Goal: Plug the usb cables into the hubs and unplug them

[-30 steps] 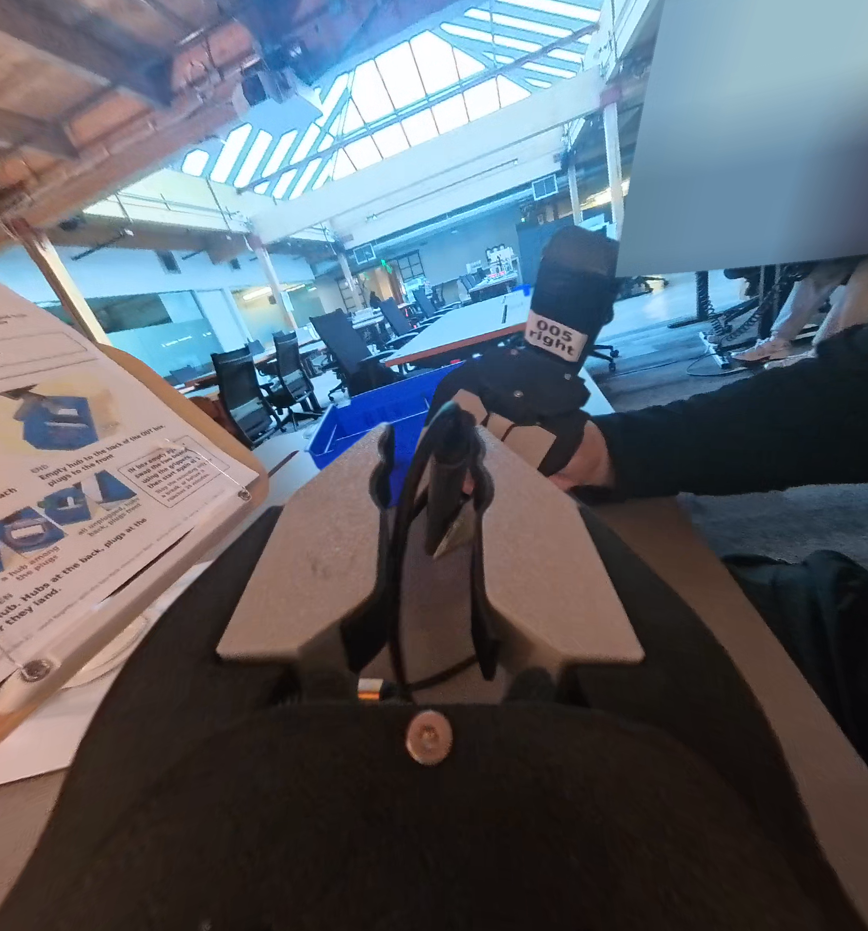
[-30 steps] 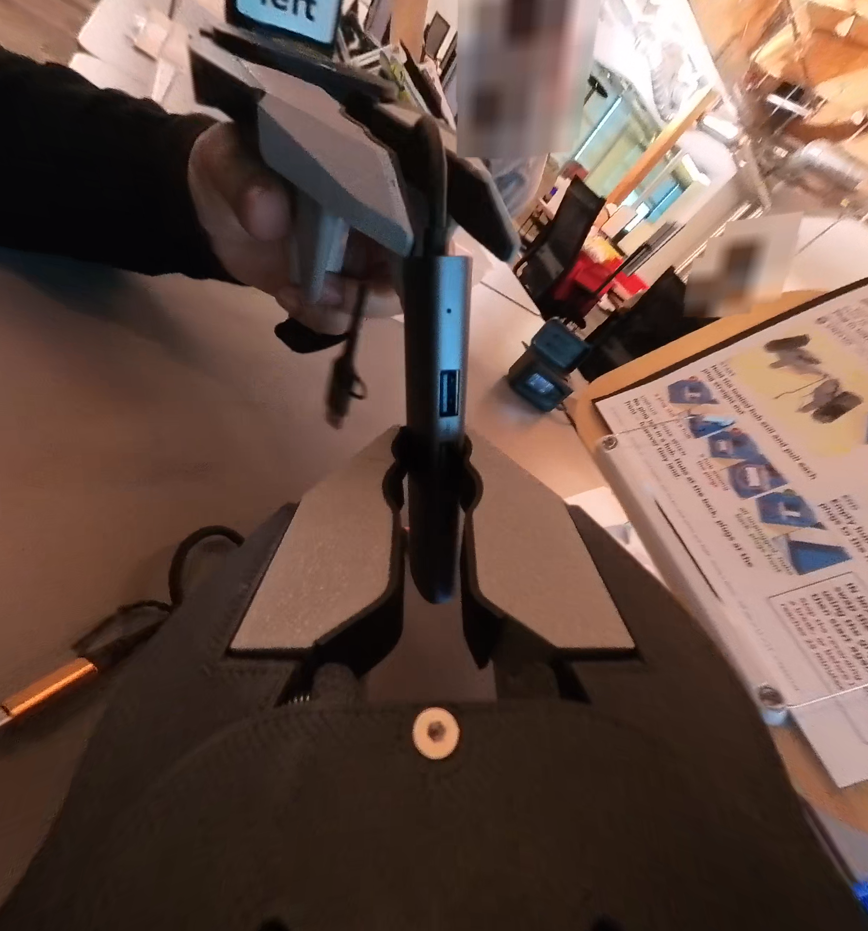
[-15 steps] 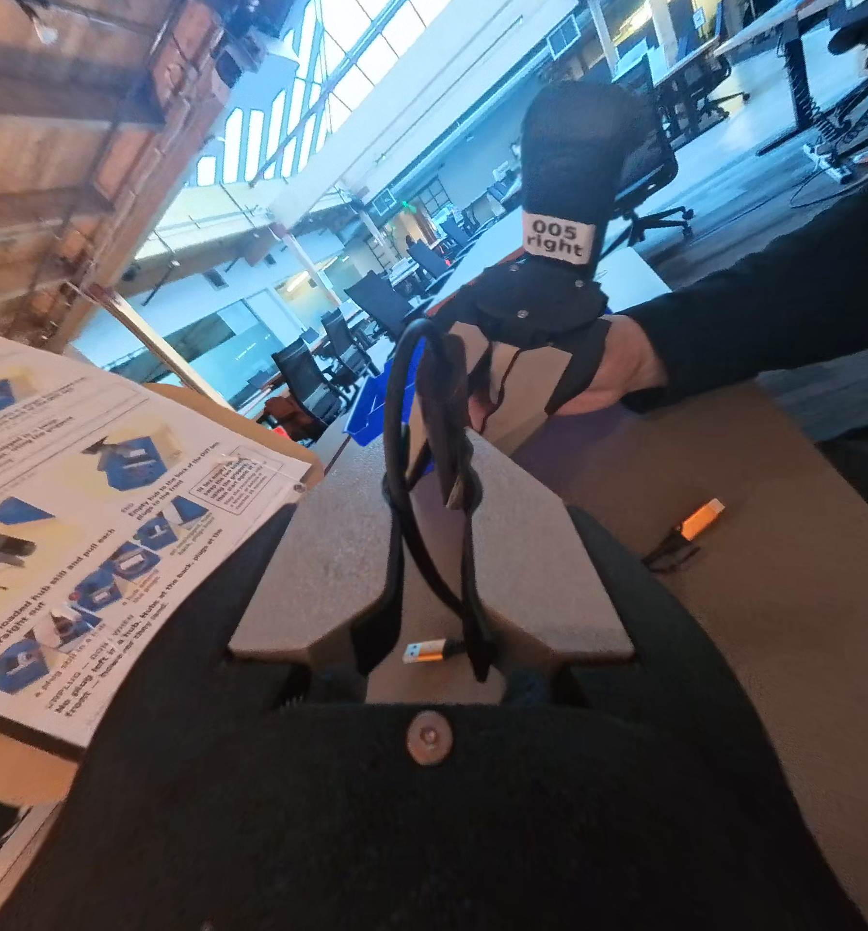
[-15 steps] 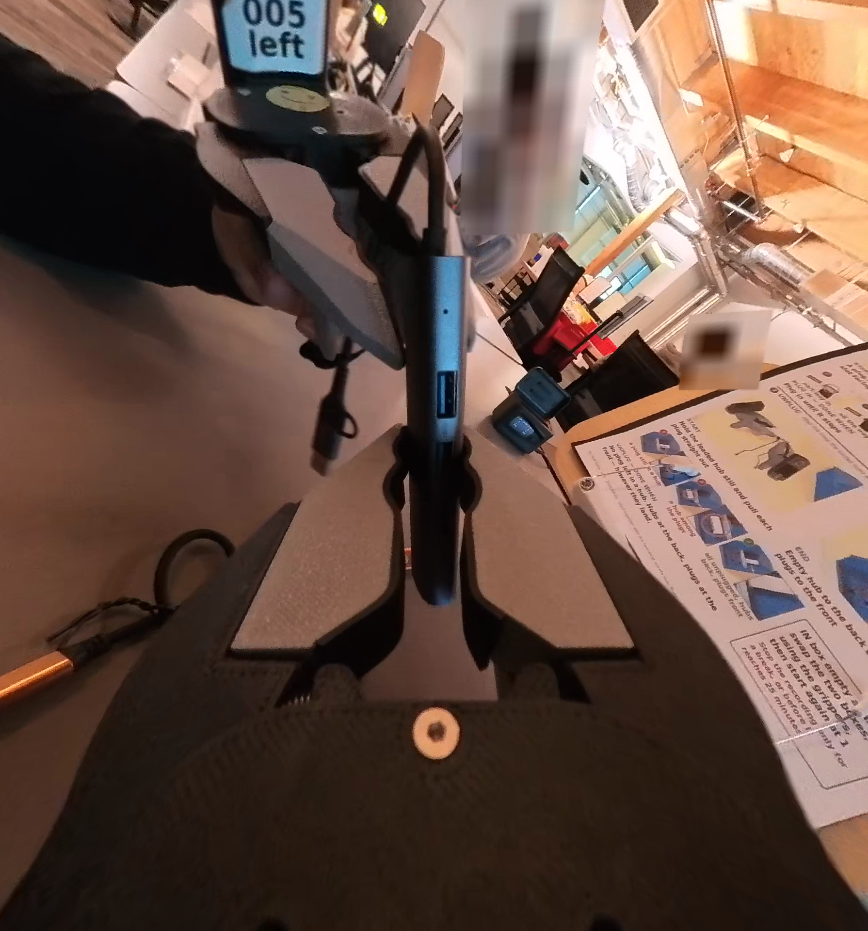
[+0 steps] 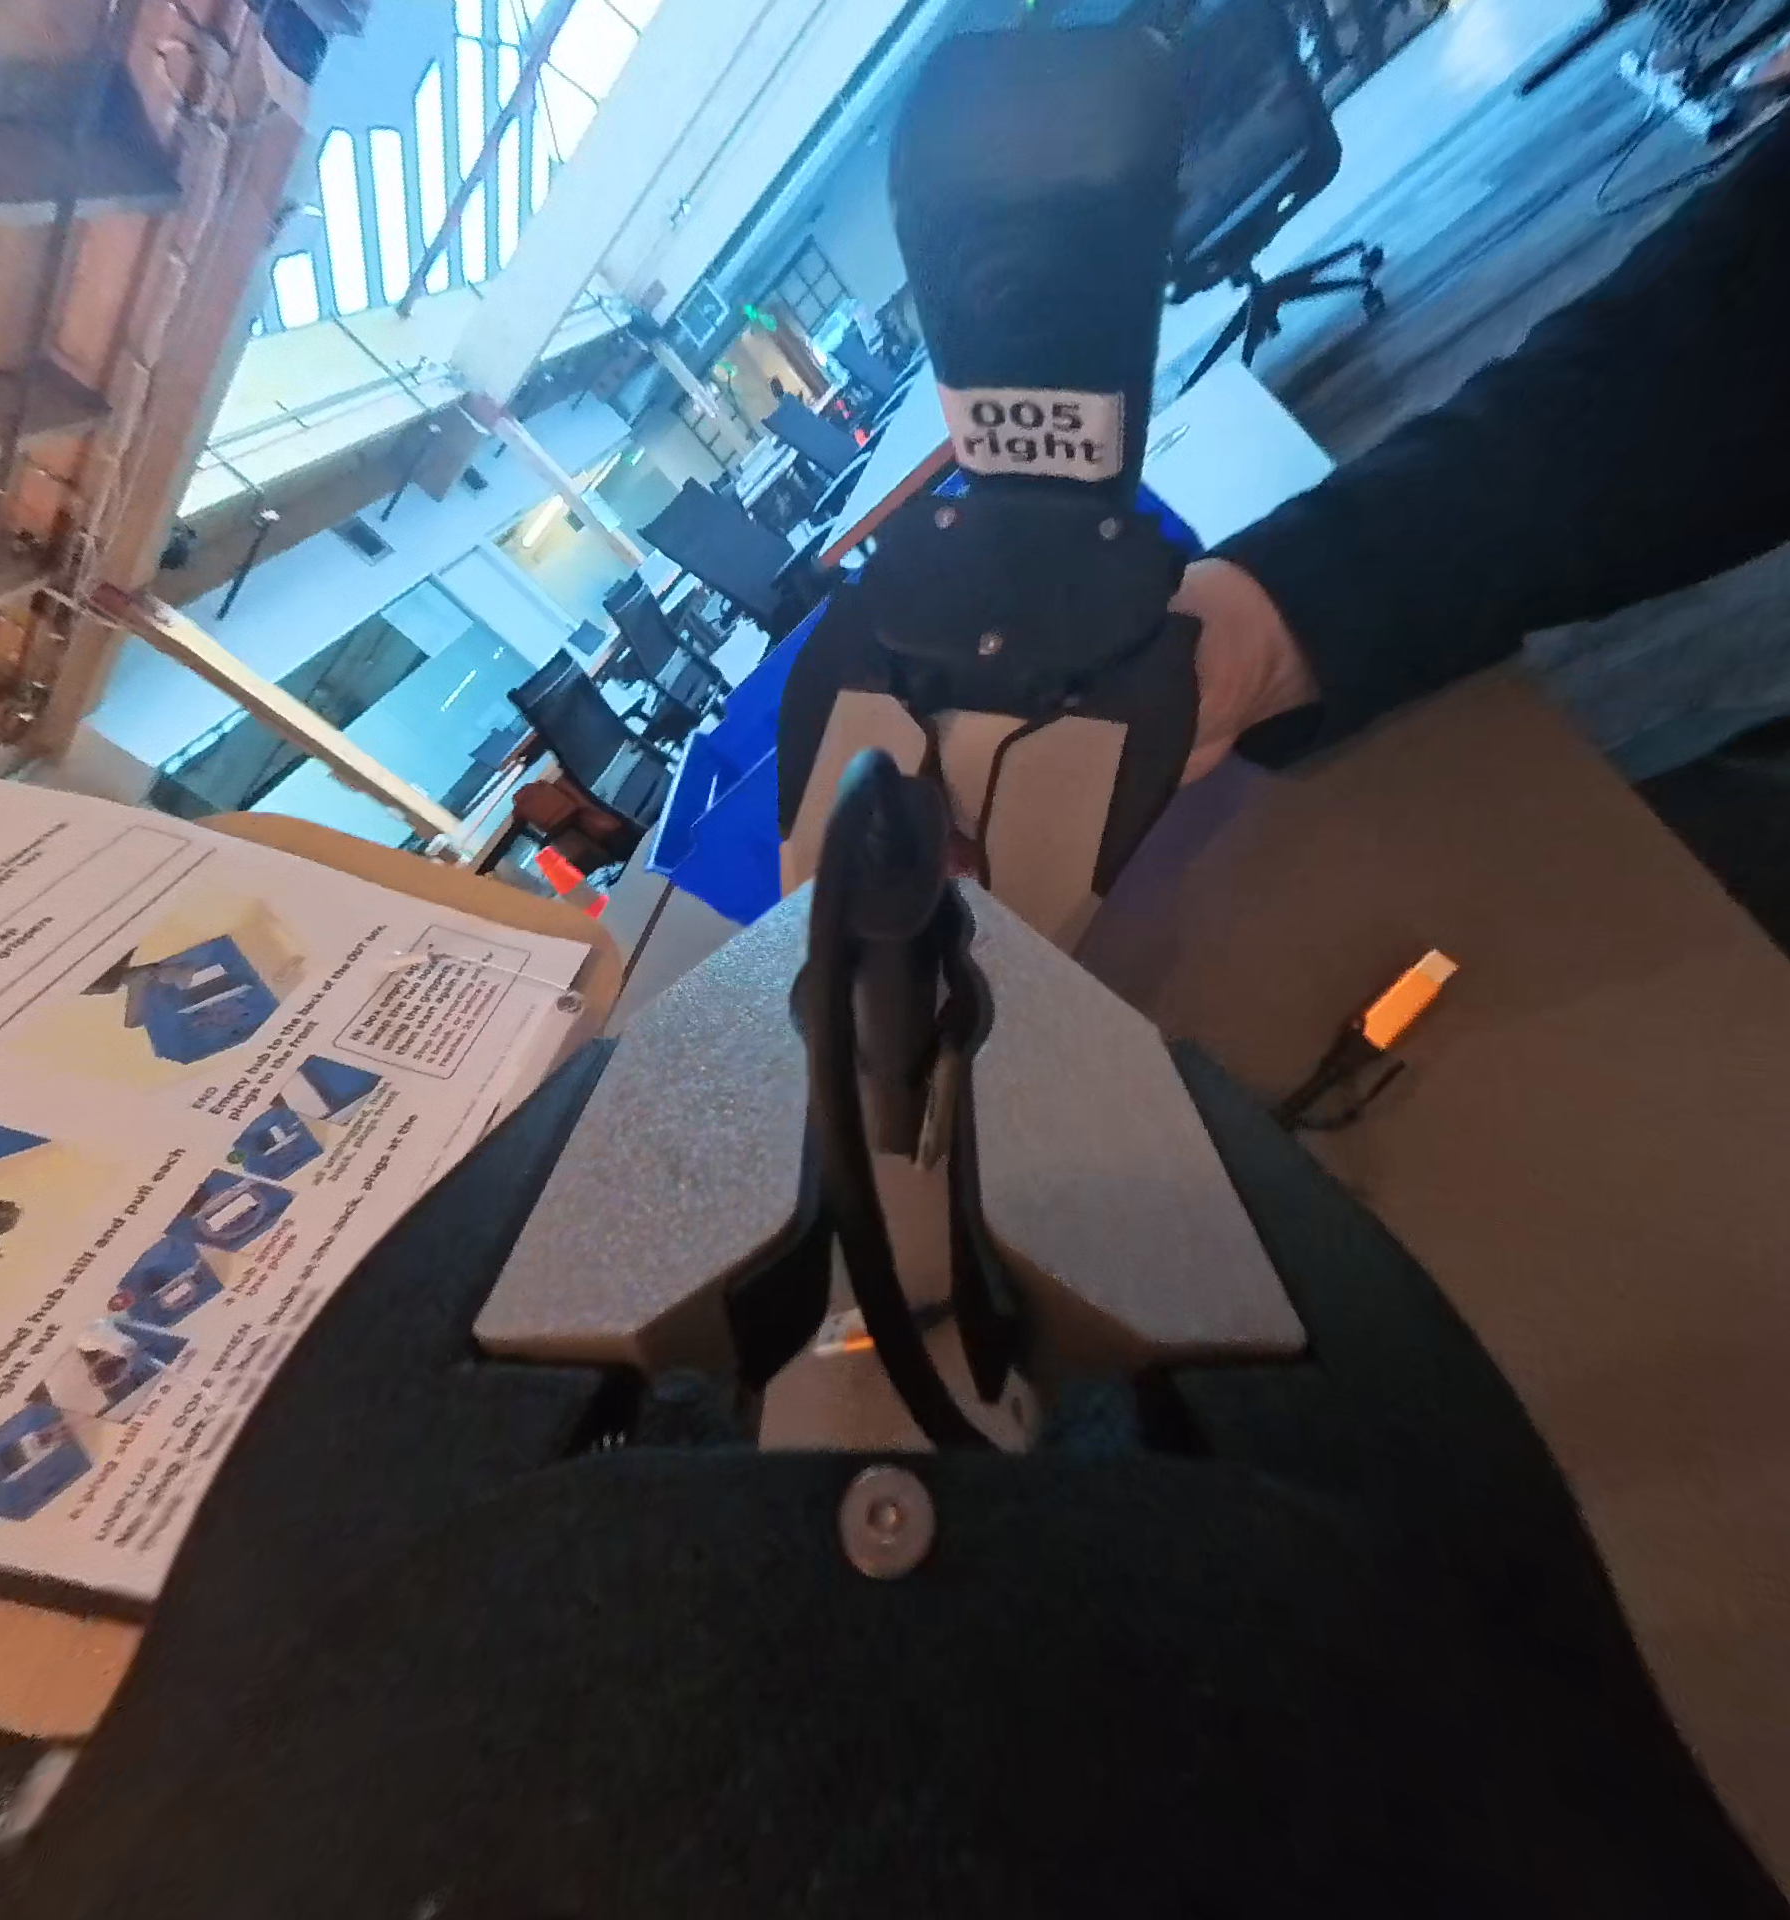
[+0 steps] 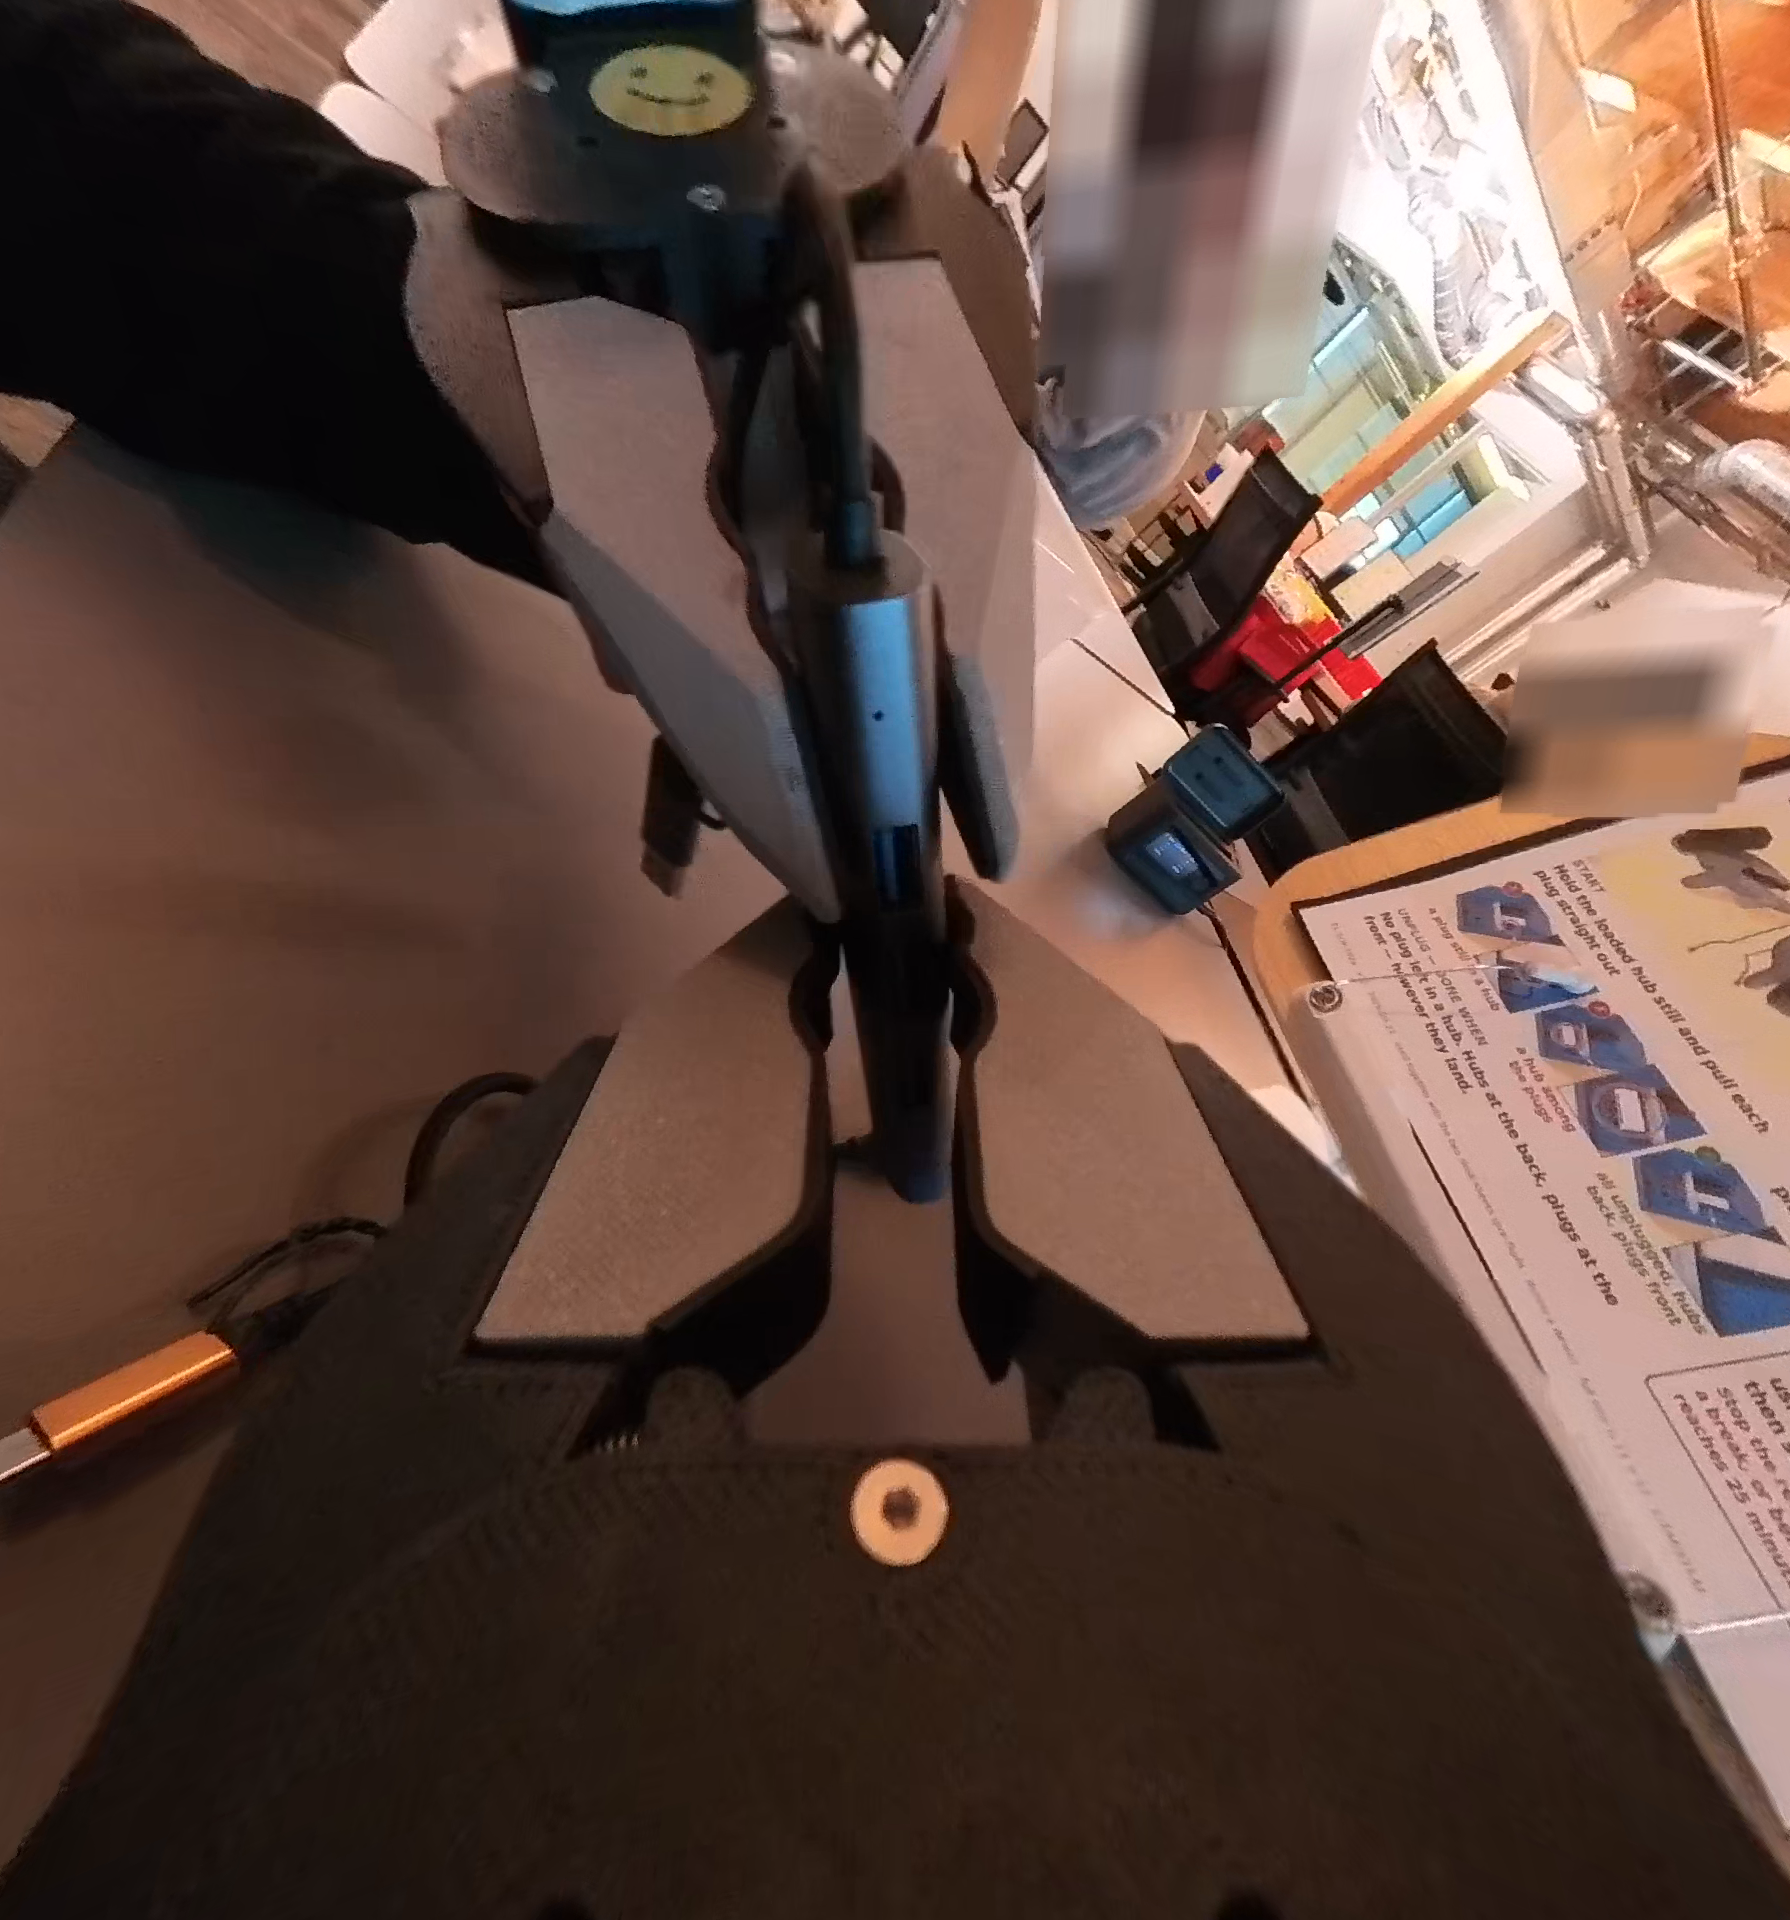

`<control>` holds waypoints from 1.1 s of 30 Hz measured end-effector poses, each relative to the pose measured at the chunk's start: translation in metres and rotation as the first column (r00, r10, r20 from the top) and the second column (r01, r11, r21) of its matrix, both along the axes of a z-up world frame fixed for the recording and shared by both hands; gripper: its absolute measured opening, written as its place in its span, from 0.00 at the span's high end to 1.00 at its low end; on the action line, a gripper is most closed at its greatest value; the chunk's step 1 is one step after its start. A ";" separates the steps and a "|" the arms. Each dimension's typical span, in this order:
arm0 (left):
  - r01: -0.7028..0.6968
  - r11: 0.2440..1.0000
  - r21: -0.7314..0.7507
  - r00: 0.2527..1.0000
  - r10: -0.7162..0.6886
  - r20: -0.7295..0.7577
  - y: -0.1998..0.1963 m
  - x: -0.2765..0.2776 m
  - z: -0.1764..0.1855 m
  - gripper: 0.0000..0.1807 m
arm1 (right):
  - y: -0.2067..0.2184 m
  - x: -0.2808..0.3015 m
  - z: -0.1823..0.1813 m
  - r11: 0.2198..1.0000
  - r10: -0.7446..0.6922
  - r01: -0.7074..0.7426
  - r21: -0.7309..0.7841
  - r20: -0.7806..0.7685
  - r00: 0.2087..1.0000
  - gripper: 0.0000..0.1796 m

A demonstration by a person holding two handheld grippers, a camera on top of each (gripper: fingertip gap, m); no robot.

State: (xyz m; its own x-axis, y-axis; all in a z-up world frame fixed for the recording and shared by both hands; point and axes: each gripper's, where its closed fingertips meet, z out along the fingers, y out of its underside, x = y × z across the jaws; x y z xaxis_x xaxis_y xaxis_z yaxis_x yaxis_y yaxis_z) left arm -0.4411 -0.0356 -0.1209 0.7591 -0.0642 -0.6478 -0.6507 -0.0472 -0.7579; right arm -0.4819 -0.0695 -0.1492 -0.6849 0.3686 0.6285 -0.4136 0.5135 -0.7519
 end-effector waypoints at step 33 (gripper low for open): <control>-0.269 0.955 0.121 0.924 0.292 -0.247 -0.039 -0.064 -0.002 0.92 | 0.020 -0.044 -0.052 0.950 -0.166 0.304 -0.076 0.700 0.695 0.94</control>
State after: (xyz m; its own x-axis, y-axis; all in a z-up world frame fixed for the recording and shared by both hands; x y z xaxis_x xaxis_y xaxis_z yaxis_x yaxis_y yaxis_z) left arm -0.5055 -0.0746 -0.1234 0.5427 0.1893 -0.8183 -0.7944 -0.2007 -0.5733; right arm -0.5257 -0.0492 -0.2009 -0.7736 0.6308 -0.0606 0.3587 0.3570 -0.8625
